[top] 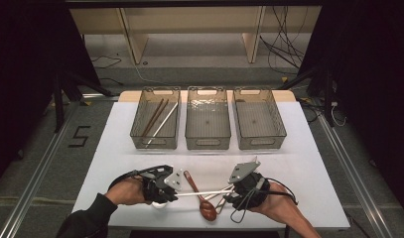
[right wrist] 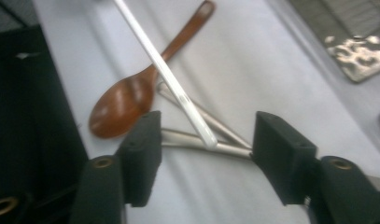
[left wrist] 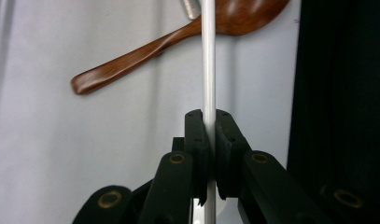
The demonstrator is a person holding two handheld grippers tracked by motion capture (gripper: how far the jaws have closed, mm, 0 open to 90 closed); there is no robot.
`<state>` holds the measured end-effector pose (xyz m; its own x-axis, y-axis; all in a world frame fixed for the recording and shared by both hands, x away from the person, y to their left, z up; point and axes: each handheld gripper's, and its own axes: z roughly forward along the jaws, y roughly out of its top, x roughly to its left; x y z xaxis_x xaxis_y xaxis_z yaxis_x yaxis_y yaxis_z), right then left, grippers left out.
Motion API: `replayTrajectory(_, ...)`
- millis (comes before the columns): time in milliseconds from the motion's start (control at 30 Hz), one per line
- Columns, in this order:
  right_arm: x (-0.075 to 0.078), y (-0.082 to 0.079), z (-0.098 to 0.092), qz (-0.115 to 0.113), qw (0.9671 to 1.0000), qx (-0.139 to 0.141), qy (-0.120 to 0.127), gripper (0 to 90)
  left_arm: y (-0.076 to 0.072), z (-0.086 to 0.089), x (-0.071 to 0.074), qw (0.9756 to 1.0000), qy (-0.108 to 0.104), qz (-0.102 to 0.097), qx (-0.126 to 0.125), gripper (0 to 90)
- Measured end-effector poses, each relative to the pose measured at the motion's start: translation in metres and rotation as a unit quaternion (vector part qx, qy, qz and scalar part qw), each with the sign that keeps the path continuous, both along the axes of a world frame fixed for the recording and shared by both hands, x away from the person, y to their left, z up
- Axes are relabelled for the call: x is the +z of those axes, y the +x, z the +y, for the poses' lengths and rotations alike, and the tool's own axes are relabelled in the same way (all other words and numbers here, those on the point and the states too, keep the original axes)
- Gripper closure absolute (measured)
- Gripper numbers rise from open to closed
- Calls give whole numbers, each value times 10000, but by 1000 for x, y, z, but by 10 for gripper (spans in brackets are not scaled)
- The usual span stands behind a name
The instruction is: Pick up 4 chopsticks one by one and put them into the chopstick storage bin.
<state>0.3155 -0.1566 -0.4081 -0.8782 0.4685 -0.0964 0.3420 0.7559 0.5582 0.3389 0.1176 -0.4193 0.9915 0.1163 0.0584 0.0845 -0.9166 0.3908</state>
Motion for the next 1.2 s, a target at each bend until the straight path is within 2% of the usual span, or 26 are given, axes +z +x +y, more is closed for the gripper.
replayTrajectory(67,1,1,-2,-18,9997,-206,114,390,4,3,0,9998,-61,-35,208,849)
replayTrajectory(167,3,1,-6,-55,9990,-381,237,353,9,9,2,9981,-172,-73,580,849)
replayTrajectory(233,4,2,-8,-62,9981,-494,366,335,14,13,4,9959,-275,-121,857,849)
replayTrajectory(333,5,3,-10,-87,9972,-593,438,316,21,20,8,9903,-498,-167,1288,848)
replayTrajectory(400,4,4,-10,-86,9968,-648,465,301,25,24,11,9857,-680,-102,1536,848)
replayTrajectory(467,3,4,-10,-62,9961,-706,533,294,32,30,15,9792,-900,-26,1819,848)
replayTrajectory(533,3,4,-10,-16,9952,-743,631,288,38,34,18,9748,-960,-12,2012,848)
replayTrajectory(600,4,4,-10,-12,9943,-786,716,281,44,39,20,9676,-1115,-26,2266,848)
replayTrajectory(667,4,5,-10,-40,9936,-823,774,273,50,43,23,9629,-1210,-15,2412,848)
replayTrajectory(1000,3,4,-9,-75,9931,-835,818,263,79,63,40,9448,-1462,-151,2928,848)
replayTrajectory(1167,3,4,-9,-83,9929,-836,843,258,100,71,48,9339,-1584,-164,3201,849)
replayTrajectory(1200,3,4,-9,-93,9928,-834,860,255,104,72,50,9310,-1604,-170,3275,848)
